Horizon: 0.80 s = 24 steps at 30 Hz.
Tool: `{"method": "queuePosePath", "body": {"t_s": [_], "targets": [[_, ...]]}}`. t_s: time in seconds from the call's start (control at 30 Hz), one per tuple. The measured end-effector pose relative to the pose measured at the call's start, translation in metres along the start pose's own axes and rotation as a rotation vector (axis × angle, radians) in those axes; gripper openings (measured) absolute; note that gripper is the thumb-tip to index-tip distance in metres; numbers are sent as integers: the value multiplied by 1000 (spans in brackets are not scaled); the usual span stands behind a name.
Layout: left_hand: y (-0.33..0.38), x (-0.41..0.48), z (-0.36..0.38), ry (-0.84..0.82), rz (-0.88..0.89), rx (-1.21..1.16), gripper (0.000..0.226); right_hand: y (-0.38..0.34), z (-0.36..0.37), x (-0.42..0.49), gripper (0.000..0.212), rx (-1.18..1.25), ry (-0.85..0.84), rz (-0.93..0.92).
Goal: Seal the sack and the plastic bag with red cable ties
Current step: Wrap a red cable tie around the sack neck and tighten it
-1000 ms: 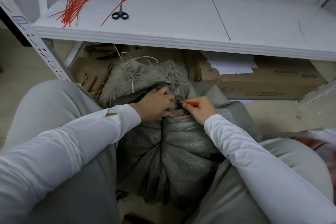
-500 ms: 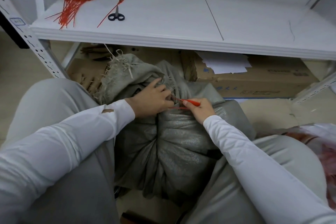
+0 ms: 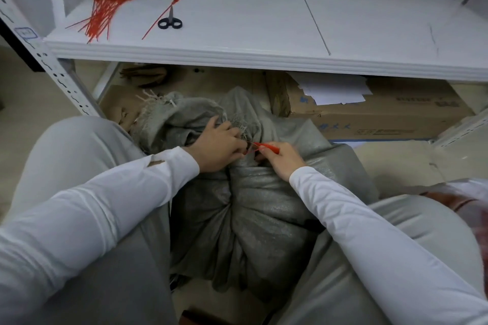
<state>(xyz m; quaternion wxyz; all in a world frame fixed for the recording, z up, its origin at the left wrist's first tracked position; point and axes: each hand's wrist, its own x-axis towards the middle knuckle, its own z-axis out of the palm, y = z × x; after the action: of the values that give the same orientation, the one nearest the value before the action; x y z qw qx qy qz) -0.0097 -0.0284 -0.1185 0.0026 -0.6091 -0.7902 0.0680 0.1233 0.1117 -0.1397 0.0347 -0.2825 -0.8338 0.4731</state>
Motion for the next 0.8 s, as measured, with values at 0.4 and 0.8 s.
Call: {"method": "queuePosePath", "body": {"t_s": [0.4,0.8], "targets": [[22,-17,-14,357,72,-491,9,-23,-20,-13,24,301,135,-67],[45,-32,-22,346,-10,-501,11,-22,-41,-37,16,303,4,72]]}}
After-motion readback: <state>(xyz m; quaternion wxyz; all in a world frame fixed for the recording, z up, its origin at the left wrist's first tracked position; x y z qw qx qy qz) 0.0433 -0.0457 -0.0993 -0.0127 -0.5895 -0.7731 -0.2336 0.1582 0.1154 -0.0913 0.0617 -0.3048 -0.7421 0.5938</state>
